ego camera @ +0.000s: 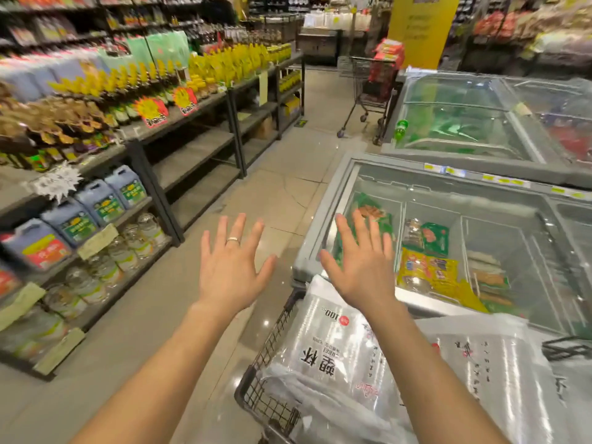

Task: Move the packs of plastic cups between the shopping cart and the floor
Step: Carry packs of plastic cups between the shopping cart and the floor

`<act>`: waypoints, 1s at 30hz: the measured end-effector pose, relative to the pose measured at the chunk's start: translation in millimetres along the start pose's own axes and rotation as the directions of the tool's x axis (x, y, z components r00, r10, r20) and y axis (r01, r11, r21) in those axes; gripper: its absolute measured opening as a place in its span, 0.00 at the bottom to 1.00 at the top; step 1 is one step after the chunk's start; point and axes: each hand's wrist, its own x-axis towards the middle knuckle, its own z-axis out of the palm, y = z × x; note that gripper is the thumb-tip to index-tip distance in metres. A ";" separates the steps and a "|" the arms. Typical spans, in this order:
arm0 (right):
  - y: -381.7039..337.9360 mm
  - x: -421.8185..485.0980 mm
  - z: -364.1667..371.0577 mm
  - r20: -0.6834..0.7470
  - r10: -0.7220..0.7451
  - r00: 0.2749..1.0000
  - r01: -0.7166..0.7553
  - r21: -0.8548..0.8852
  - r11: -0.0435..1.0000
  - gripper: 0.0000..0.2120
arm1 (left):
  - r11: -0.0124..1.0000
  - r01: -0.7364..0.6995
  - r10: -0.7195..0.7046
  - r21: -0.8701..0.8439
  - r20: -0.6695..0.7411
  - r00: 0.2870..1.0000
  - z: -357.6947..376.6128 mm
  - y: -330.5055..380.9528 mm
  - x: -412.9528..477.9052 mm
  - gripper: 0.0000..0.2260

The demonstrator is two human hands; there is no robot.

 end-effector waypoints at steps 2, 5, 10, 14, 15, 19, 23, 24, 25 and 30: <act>-30.3 9.2 -8.6 0.011 -0.070 0.997 0.070 0.003 0.998 0.33 | 0.998 0.055 -0.054 0.027 -0.033 0.998 -22.8 -20.5 -7.9 0.32; -77.0 15.8 -16.5 -0.029 -0.166 0.986 0.167 0.030 0.985 0.33 | 0.989 0.145 -0.142 0.043 -0.055 0.988 -52.3 -54.9 -23.0 0.32; -156.8 11.9 -21.8 0.015 -0.294 0.956 0.291 0.086 0.953 0.32 | 0.952 0.304 -0.296 0.042 -0.126 0.947 -91.5 -119.8 -62.3 0.33; -231.7 -6.0 -17.4 -0.004 -0.411 0.912 0.408 0.122 0.905 0.33 | 0.900 0.433 -0.423 0.040 -0.157 0.893 -118.4 -182.6 -111.7 0.34; -252.2 -11.8 -13.8 -0.001 -0.435 0.900 0.432 0.124 0.893 0.33 | 0.886 0.461 -0.449 0.040 -0.169 0.877 -125.0 -199.5 -126.4 0.34; -339.0 -44.9 -0.2 -0.012 -0.523 0.853 0.519 0.141 0.843 0.37 | 0.825 0.561 -0.543 0.073 -0.179 0.821 -150.5 -270.1 -189.9 0.36; -423.6 -83.3 15.2 -0.013 -0.596 0.803 0.590 0.159 0.791 0.39 | 0.769 0.633 -0.610 0.083 -0.199 0.767 -176.1 -339.7 -253.1 0.35; -443.9 -92.8 18.3 -0.015 -0.610 0.792 0.604 0.161 0.780 0.38 | 0.760 0.645 -0.620 0.081 -0.207 0.757 -183.2 -355.6 -268.2 0.35; -464.4 -102.4 21.2 -0.019 -0.624 0.781 0.618 0.163 0.769 0.38 | 0.750 0.656 -0.629 0.084 -0.213 0.747 -190.8 -371.1 -282.9 0.34; -563.9 -148.5 30.9 -0.060 -0.688 0.724 0.684 0.199 0.702 0.37 | 0.697 0.706 -0.667 0.128 -0.246 0.703 -224.4 -444.0 -350.4 0.35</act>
